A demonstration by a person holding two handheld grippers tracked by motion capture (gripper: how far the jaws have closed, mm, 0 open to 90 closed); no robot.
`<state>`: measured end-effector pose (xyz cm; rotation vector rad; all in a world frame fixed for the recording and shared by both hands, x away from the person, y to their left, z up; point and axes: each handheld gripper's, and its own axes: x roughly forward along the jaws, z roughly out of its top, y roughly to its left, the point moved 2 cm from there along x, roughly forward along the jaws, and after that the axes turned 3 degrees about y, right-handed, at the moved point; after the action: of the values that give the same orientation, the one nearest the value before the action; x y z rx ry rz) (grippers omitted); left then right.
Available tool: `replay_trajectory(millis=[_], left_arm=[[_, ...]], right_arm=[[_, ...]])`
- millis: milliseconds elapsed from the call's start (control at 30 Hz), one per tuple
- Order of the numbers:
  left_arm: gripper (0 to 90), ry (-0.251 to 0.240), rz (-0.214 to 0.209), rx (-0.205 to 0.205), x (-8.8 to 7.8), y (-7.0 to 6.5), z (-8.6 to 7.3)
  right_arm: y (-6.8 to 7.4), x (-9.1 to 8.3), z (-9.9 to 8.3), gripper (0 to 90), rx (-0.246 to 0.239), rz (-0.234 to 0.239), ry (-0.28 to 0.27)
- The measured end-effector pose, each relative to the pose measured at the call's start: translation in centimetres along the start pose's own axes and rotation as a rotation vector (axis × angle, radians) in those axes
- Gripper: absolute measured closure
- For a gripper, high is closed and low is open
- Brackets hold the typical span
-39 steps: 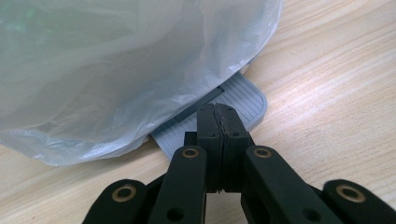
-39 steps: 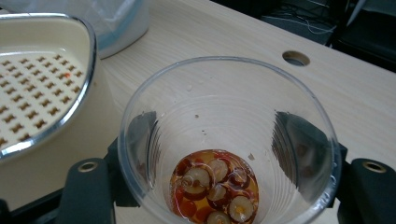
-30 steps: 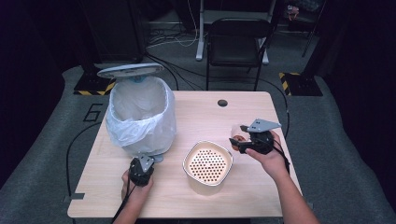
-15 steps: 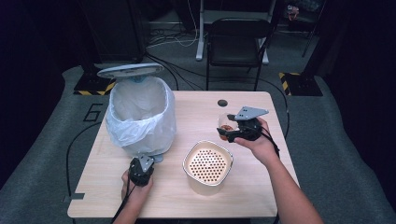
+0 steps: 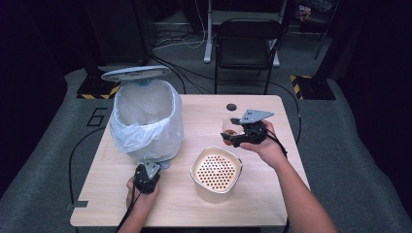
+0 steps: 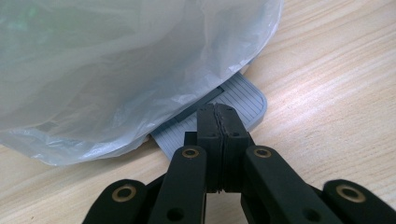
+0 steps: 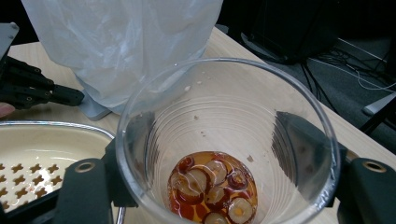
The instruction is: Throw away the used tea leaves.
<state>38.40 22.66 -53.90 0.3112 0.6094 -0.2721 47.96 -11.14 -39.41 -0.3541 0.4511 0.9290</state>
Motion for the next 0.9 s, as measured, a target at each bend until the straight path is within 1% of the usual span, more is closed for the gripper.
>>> replay_trajectory(millis=[133,200,233,267,333,367,400,433,500,533,567,700,767,900], left_arm=[[89.1,-0.001,0.001,0.000,0.0,0.0,0.0],[89.2,0.000,0.001,0.001,0.0,0.0,0.0],[89.1,0.000,0.002,0.002,0.0,0.0,0.0],[89.1,0.000,0.001,0.001,0.0,0.0,0.0],[89.1,-0.001,0.000,-0.001,0.0,0.0,0.0],[89.1,-0.001,0.000,-0.002,0.0,0.0,0.0],[89.1,0.000,0.000,0.000,0.0,0.0,0.0],[89.1,0.000,0.001,0.000,0.0,0.0,0.0],[89.1,0.001,0.001,0.001,0.0,0.0,0.0],[89.1,0.000,0.000,0.000,0.0,0.0,0.0],[89.1,0.002,0.000,0.002,0.0,0.0,0.0],[89.2,0.000,0.002,0.003,0.0,0.0,0.0],[89.1,0.000,0.003,0.004,0.0,0.0,0.0],[89.1,0.001,0.001,0.002,0.0,0.0,0.0]], right_arm=[[0.2,0.0,0.1,31.2,-0.038,-0.004,-0.004],[0.4,-0.1,0.1,31.4,-0.047,-0.005,-0.004],[0.4,-0.1,0.2,31.5,-0.064,-0.005,-0.009],[0.6,-0.2,0.2,31.7,-0.095,-0.006,-0.009],[0.8,-0.3,0.3,32.0,-0.118,-0.010,-0.015],[1.0,-0.4,0.4,32.1,-0.137,-0.012,-0.021],[1.2,-0.5,0.6,32.2,-0.168,-0.018,-0.030],[1.4,-0.5,0.6,32.3,-0.178,-0.018,-0.032],[1.7,-0.7,0.8,32.4,-0.214,-0.025,-0.036],[2.0,-0.8,1.0,32.5,-0.249,-0.025,-0.032],[2.2,-0.9,1.1,32.6,-0.268,-0.026,-0.034],[3.1,-1.3,1.7,33.0,-0.379,-0.034,-0.026],[3.4,-1.5,1.9,33.2,-0.419,-0.037,-0.028],[3.9,-1.8,2.1,34.1,-0.498,-0.067,-0.013]])
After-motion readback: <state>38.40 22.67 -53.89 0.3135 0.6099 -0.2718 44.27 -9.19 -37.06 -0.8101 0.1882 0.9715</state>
